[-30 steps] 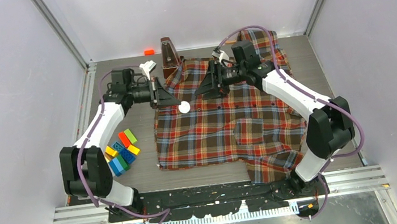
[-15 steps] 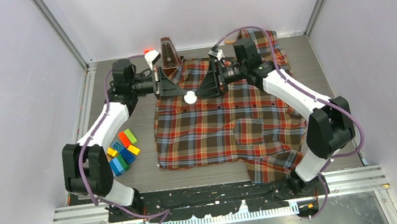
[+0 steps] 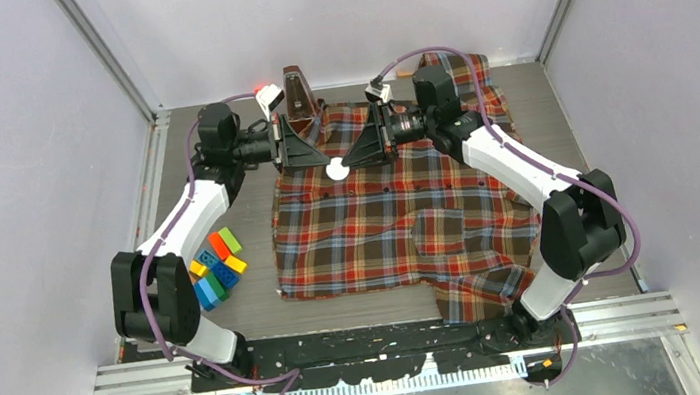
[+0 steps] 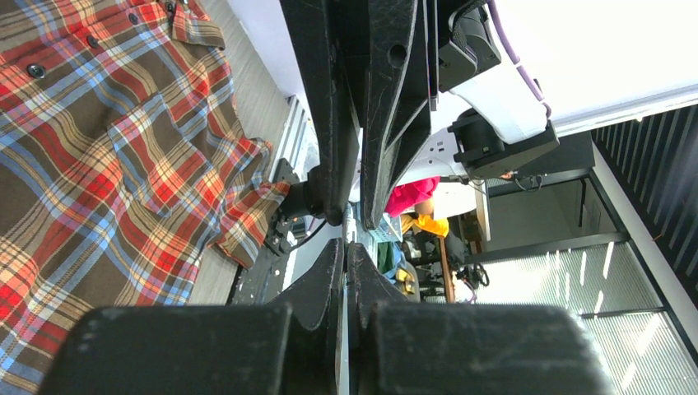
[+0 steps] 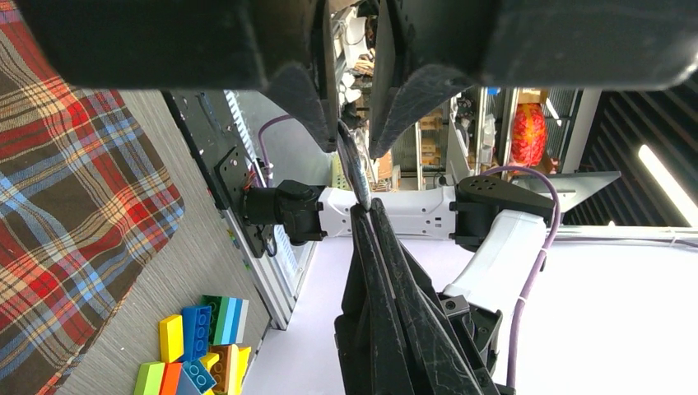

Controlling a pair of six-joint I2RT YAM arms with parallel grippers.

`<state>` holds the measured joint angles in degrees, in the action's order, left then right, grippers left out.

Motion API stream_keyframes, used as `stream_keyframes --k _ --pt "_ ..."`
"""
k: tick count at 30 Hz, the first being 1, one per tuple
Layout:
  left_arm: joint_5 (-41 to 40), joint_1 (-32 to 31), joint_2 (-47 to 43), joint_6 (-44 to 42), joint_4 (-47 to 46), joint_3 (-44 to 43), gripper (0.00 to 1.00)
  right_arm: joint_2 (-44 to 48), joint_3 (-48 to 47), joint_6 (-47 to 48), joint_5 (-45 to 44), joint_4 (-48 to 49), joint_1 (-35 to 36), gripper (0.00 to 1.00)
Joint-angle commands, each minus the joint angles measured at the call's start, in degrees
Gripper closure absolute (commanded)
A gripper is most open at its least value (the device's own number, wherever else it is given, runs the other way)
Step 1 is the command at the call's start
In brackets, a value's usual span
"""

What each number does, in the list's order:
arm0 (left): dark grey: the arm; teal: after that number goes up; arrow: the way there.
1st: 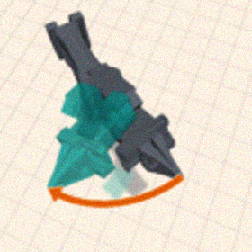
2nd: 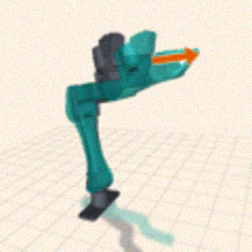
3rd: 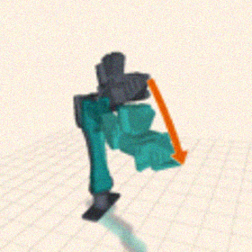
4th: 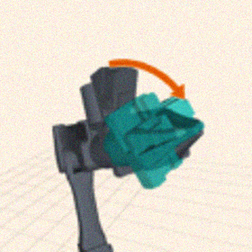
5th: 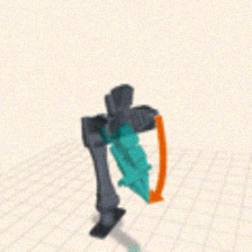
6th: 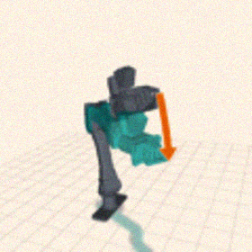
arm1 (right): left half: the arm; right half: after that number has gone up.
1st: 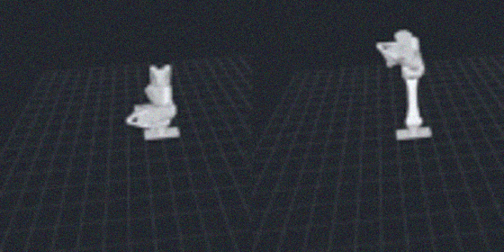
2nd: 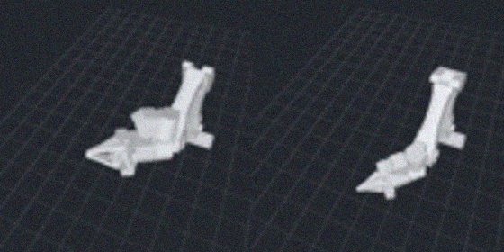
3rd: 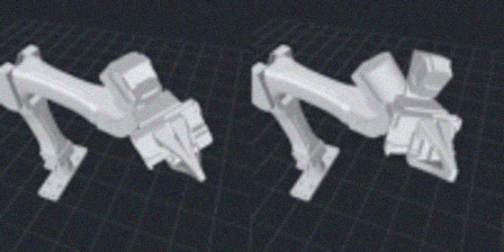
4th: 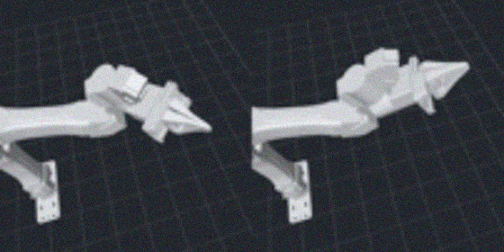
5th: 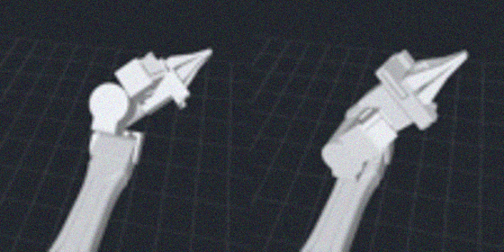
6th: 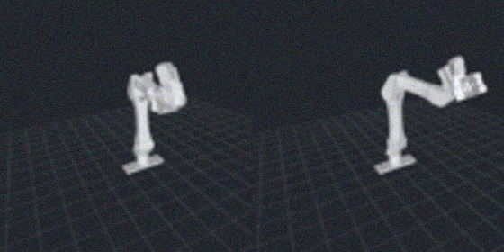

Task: Pin the brooch onto the clothing

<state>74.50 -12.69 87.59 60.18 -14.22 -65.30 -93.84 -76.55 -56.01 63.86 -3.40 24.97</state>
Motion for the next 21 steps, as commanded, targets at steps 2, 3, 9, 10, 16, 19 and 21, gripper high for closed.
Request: stream_keyframes --k 2,3,9,10,16,19,21 --pt "0.4 -0.2 0.9 0.6 -2.8 -0.6 1.00 1.1 0.4 -1.8 2.3 5.0 0.3 0.77" --pt "0.6 -0.2 1.0 0.6 -2.8 -0.6 1.00 1.1 0.5 -2.0 2.3 5.2 0.3 0.80" --pt "0.5 -0.2 1.3 0.6 -3.0 -0.5 1.00 1.0 0.6 -2.5 2.4 5.9 0.4 0.94" --pt "0.3 -0.2 1.2 0.6 -2.9 -0.6 1.00 1.0 0.6 -2.5 2.1 6.1 0.4 0.96" --pt "-3.5 -0.1 0.8 0.4 -3.2 -1.0 0.51 3.0 -0.4 2.8 -4.6 0.4 0.2 0.99" --pt "-8.4 -0.1 -0.2 -0.8 -2.3 -0.9 0.23 4.6 -0.8 5.5 -12.1 -2.5 -0.1 0.99" --pt "-13.0 -0.1 -0.8 -1.2 -2.9 -0.3 0.19 6.4 1.0 4.0 -19.0 0.7 -0.3 0.99"
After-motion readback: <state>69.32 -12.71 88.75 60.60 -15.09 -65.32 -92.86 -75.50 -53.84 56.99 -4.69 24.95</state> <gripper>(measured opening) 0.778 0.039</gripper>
